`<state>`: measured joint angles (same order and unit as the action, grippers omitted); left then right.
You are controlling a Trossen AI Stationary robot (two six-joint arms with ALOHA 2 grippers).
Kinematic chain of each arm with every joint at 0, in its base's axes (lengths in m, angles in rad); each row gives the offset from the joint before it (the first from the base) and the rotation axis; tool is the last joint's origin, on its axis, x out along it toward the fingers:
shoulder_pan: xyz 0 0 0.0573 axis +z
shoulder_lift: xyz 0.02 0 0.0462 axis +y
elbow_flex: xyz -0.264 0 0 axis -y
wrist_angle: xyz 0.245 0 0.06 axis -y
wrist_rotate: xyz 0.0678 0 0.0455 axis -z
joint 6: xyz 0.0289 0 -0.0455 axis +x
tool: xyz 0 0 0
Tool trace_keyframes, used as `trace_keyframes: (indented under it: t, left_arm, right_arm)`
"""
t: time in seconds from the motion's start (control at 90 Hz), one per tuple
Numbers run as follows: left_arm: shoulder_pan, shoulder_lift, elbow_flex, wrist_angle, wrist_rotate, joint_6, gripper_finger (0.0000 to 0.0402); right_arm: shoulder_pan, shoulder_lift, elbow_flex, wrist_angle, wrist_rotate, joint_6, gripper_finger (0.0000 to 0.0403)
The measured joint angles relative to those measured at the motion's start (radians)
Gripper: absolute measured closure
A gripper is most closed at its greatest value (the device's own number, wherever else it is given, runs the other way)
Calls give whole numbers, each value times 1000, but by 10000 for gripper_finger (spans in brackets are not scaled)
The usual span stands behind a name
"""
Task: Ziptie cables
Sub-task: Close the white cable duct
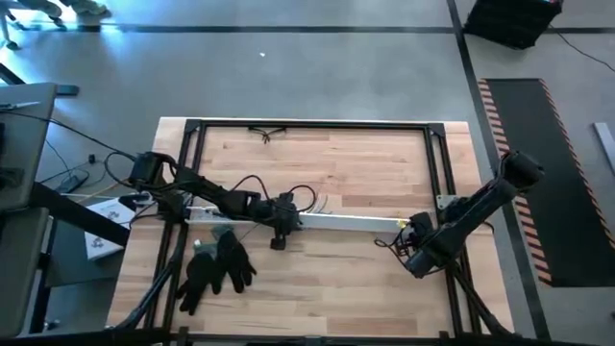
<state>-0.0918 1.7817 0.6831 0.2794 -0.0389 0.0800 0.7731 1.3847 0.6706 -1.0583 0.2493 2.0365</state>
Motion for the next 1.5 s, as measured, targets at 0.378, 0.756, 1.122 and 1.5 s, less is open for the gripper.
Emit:
trace_keyframes:
  t: [0.378, 0.756, 1.122, 1.5]
  left_arm:
    - [0, -2, -1, 8, 9, -7, 342]
    - [0, -1, 0, 44, 10, -88, 342]
    - [0, 0, 14, 67, 11, -147, 342]
    - [0, 3, 73, 36, 12, -193, 342]
  right_arm:
    - [-16, -1, 133, 63, 167, -431, 284]
    - [-319, 1, 14, 723, 221, -1472, 115]
    - [-551, 122, -131, 1193, 72, -2092, 100]
    - [-520, 311, -47, 1226, 187, -2188, 100]
